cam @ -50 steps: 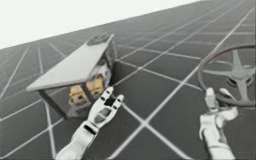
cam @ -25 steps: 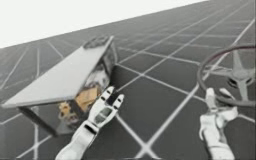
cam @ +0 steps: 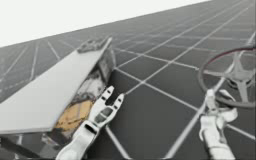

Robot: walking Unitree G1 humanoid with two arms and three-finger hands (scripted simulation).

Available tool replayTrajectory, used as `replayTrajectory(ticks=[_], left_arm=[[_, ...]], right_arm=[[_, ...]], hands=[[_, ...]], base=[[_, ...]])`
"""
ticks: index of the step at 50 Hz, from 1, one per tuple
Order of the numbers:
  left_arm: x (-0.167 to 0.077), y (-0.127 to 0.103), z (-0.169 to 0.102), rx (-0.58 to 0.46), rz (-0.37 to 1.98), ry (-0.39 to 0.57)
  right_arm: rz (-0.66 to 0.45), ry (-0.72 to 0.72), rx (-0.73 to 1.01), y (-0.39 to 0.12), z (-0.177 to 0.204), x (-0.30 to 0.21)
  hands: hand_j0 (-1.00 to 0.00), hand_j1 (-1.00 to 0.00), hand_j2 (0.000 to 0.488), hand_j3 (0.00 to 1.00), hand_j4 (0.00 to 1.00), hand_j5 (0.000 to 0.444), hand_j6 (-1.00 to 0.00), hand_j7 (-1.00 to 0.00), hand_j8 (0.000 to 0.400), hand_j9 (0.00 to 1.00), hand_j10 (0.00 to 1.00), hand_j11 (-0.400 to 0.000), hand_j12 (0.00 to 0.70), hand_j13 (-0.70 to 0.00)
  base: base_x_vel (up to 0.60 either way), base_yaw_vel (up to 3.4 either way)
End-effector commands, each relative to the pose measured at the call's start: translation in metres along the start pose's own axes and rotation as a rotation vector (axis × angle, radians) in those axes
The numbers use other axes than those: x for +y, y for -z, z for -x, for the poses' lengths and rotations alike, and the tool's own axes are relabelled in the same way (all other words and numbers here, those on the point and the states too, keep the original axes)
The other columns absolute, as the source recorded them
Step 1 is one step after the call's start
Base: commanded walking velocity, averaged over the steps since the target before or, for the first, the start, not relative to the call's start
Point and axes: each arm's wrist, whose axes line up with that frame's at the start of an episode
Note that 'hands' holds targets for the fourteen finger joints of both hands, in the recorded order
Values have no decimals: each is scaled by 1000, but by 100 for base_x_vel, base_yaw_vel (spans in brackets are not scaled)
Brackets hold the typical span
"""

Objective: Pick up and drop off the object

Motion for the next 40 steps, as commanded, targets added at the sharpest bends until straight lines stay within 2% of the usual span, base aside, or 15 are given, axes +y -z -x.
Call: replayTrajectory(ticks=[1,40], left_arm=[[5,-2,4,-14,22,2],[5,-2,4,-14,22,2]], right_arm=[[2,-53,-30,-6,5,15],[2,-53,-30,-6,5,15]], hands=[[0,0,0,1000,1000,0,0,0,0,1000,1000,-400,0,-700],[0,0,0,1000,1000,0,0,0,0,1000,1000,-400,0,-700]], base=[[59,2],[60,0]])
